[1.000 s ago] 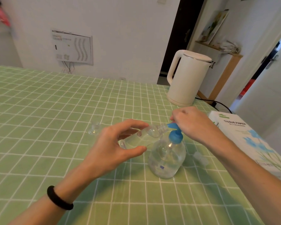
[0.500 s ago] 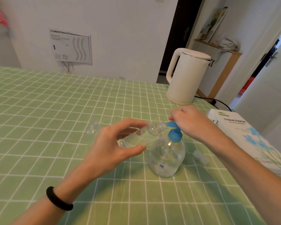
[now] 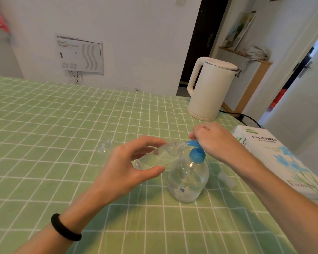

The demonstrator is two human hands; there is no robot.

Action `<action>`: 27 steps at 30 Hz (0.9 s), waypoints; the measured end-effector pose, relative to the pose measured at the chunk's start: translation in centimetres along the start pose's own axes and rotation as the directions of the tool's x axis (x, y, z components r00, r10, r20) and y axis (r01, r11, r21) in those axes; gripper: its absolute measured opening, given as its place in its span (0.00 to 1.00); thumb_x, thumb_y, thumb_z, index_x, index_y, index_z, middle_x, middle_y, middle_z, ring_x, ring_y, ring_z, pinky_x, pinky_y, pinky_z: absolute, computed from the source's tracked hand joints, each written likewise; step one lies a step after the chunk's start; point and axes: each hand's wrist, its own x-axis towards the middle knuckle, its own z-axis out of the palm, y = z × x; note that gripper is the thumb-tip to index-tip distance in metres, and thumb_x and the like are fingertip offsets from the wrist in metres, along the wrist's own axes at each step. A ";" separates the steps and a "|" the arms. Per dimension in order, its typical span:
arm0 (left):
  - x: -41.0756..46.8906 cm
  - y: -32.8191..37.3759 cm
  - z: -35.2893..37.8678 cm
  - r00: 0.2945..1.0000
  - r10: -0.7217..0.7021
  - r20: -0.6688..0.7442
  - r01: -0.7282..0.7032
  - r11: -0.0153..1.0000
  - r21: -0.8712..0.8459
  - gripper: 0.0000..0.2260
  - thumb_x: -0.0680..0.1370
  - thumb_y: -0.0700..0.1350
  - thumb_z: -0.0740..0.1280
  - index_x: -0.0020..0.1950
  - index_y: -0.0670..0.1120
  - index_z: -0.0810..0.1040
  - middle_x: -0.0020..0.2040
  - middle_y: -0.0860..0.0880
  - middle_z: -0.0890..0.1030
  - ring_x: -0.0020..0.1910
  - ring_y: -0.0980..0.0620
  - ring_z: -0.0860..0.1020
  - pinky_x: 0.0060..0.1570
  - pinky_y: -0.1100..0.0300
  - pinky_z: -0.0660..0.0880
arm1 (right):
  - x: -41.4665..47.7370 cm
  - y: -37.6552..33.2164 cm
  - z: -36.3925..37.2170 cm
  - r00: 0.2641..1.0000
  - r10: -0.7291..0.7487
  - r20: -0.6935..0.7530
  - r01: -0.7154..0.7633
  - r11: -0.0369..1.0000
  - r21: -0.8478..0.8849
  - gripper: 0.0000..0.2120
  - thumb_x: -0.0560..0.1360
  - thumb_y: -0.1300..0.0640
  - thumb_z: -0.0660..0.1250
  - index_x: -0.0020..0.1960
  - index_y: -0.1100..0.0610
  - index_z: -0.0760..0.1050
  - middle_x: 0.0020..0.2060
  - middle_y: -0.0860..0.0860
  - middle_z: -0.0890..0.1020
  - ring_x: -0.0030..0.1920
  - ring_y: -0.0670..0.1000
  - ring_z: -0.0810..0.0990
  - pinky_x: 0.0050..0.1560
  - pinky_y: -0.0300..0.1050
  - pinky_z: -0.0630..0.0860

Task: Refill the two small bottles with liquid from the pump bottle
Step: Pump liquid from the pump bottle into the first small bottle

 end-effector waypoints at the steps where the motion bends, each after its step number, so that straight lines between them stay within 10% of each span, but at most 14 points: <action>1: 0.0 0.1 0.0 1.000 0.002 0.000 -0.002 1.000 -0.008 0.24 0.71 0.44 0.82 0.65 0.58 0.81 0.61 0.63 0.84 0.61 0.59 0.84 0.64 0.63 0.79 | -0.1 -0.1 -0.1 1.000 -0.006 -0.006 0.006 1.000 -0.004 0.22 0.77 0.50 0.56 0.56 0.62 0.82 0.54 0.58 0.86 0.57 0.61 0.82 0.61 0.59 0.77; 14: 0.0 0.3 0.0 1.000 0.009 -0.011 -0.010 0.999 -0.031 0.22 0.70 0.52 0.77 0.64 0.59 0.81 0.61 0.64 0.84 0.60 0.59 0.84 0.63 0.63 0.79 | 0.1 0.1 0.4 1.000 0.019 0.018 -0.020 0.999 0.029 0.22 0.77 0.49 0.55 0.57 0.62 0.82 0.54 0.59 0.85 0.57 0.61 0.81 0.61 0.57 0.76; 27: -0.1 0.0 -0.1 1.000 -0.016 -0.006 0.015 1.000 -0.015 0.26 0.71 0.38 0.82 0.65 0.55 0.82 0.61 0.63 0.85 0.60 0.60 0.84 0.62 0.65 0.79 | 0.3 0.3 0.5 0.999 0.015 0.030 -0.014 1.000 -0.010 0.18 0.79 0.50 0.57 0.53 0.60 0.81 0.50 0.58 0.84 0.51 0.58 0.81 0.58 0.55 0.75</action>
